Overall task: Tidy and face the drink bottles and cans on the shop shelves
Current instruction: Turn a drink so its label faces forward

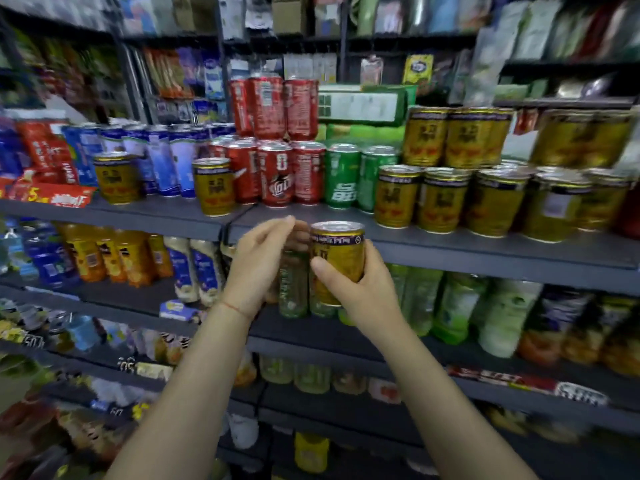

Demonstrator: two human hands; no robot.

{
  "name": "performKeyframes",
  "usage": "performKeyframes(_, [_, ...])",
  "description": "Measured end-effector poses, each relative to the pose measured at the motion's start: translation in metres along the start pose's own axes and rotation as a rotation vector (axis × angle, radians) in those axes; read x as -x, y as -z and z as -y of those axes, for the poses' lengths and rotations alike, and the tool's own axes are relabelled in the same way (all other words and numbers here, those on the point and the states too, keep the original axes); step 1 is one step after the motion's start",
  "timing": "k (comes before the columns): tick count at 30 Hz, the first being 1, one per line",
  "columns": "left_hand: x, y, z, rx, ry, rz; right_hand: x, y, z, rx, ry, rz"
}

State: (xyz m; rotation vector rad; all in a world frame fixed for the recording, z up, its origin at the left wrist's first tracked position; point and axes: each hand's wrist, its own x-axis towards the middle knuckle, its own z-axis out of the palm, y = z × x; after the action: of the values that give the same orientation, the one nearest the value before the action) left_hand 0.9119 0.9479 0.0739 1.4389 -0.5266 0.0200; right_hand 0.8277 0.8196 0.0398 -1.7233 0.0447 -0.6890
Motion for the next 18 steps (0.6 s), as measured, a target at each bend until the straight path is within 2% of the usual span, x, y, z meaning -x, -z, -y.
performKeyframes(3, [-0.001, -0.029, -0.012, -0.100, -0.075, 0.012, -0.008, 0.033, 0.015, 0.084, 0.061, -0.064])
performKeyframes(8, [0.011, -0.073, -0.029, 0.055, -0.009, 0.365, -0.024, 0.065, 0.036, 0.284, 0.239, -0.221])
performKeyframes(13, [0.012, -0.097, -0.049, 0.056, -0.182, 0.260, -0.032, 0.091, 0.049, 0.520, 0.264, -0.264])
performKeyframes(16, [0.005, -0.119, -0.060, 0.059, -0.235, 0.308, -0.039, 0.115, 0.061, 0.526, 0.312, -0.307])
performKeyframes(18, [0.000, -0.140, -0.068, 0.065, -0.259, 0.313, -0.045, 0.131, 0.070, 0.508, 0.365, -0.391])
